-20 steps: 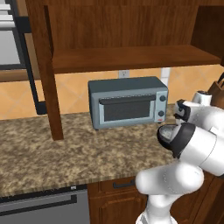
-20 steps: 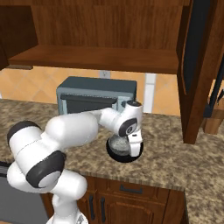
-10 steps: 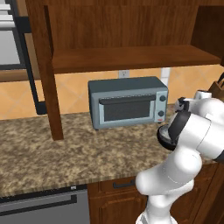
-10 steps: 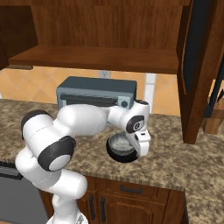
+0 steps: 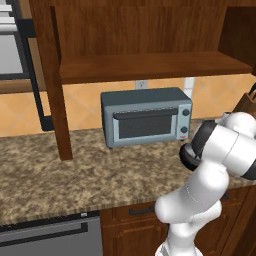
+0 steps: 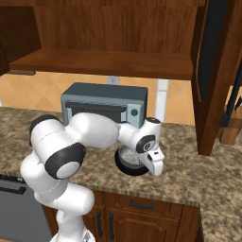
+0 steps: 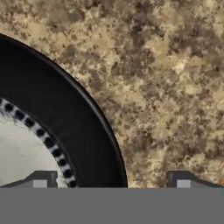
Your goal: Pick up the bowls on the counter and stack them on top of one another in the open cabinet. Place the smaller bowl on top of the larger bowl.
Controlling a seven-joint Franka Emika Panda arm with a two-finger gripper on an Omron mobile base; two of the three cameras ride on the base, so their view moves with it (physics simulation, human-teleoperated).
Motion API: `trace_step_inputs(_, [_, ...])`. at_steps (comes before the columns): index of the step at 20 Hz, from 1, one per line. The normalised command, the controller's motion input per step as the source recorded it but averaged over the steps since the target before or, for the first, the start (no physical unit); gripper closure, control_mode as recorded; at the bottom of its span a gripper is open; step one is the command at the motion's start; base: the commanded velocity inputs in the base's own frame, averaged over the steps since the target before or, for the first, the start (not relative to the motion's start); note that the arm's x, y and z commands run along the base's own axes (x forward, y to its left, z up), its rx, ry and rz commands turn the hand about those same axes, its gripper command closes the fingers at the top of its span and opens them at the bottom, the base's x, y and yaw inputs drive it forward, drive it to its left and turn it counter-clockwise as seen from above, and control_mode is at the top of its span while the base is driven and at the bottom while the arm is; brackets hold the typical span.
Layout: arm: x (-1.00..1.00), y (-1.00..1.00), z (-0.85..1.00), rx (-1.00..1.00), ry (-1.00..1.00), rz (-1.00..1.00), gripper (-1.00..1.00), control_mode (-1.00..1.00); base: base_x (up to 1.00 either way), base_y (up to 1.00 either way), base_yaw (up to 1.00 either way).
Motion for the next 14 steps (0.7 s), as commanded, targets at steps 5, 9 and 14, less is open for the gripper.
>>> trace_step_inputs(5, [0.03,0.01,-0.36,0.0,-0.09,0.09,-1.0,-1.0,0.0,0.0,0.0])
trace_step_inputs(9, [0.03,0.01,-0.1,0.0,-0.03,0.02,1.0,-1.0,0.0,0.0,0.0])
trace_step_inputs(14, [0.0,0.0,0.05,0.01,0.0,0.0,1.0,-1.0,0.0,0.0,0.0])
